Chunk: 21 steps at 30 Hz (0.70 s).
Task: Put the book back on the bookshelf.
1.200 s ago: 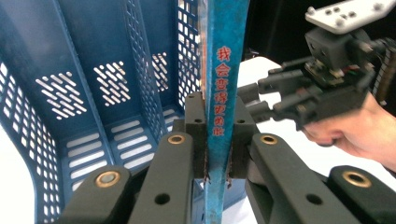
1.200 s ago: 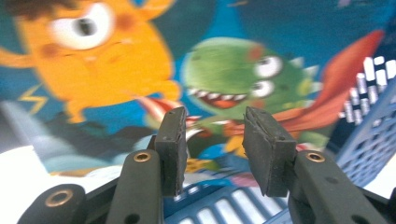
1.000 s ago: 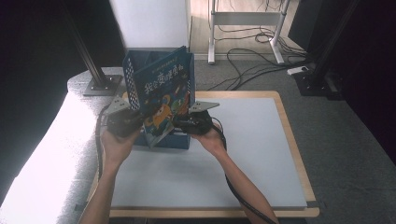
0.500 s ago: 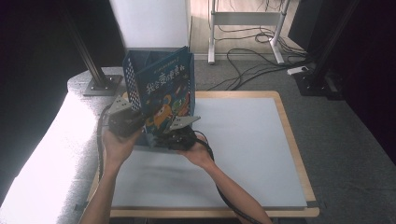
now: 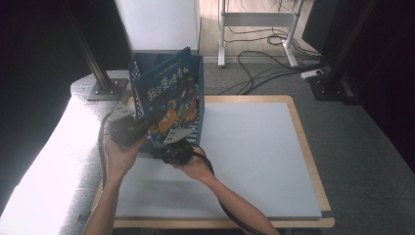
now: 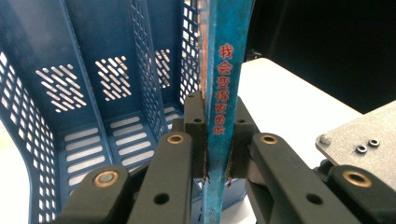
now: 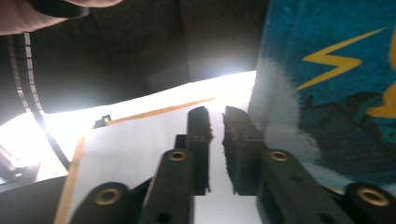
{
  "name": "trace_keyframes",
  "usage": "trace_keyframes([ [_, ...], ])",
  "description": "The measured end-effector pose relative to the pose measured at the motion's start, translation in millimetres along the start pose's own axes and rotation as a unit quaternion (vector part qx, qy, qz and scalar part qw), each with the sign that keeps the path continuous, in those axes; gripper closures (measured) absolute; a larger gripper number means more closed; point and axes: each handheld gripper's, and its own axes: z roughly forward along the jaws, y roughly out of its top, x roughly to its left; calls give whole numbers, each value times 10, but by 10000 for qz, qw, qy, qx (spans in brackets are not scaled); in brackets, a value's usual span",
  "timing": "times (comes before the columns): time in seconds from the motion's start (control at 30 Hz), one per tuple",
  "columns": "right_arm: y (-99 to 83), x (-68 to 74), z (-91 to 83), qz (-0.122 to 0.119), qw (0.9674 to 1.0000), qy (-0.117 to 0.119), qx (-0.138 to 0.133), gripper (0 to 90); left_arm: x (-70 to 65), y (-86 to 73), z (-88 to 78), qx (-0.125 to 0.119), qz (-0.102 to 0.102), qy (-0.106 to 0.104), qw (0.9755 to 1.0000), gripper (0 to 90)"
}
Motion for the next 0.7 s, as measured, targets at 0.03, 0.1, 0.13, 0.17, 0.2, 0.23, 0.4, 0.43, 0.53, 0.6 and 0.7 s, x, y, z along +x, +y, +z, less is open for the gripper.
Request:
trace_keyframes([
  [0.03,-1,9,2,-20,10000,-65,5,833,-4,-2,-2,27,23,-14,10000,825],
  [0.1,-5,19,4,-52,9999,-146,-1,856,-12,-4,12,123,39,-27,9999,822],
  [0.13,-8,24,4,-95,9997,-222,-23,868,-19,-20,46,259,75,-16,9996,814],
  [0.17,-9,27,1,-108,9995,-295,-44,880,-21,-38,62,240,90,2,9997,809],
  [0.2,-10,28,-3,-100,9994,-337,-44,884,-26,-63,70,113,49,-15,9999,813],
  [0.23,-11,22,-8,-48,9995,-318,-78,884,-36,-72,78,63,71,-4,10000,817],
  [0.4,-25,5,-28,-124,9990,-435,-4,889,-85,-65,111,82,111,96,9999,825],
  [0.43,-31,6,-32,-127,9989,-454,-14,889,-83,-66,116,76,73,104,9999,825],
  [0.53,-49,2,-35,-115,9985,-529,-55,890,-85,-67,134,63,-3,161,9999,827],
  [0.6,-62,-11,-42,-111,9984,-551,-63,890,-91,-64,150,79,-44,185,9998,828],
  [0.7,-76,-44,-60,-81,9980,-621,-55,890,-115,-58,192,47,-96,256,9996,829],
])
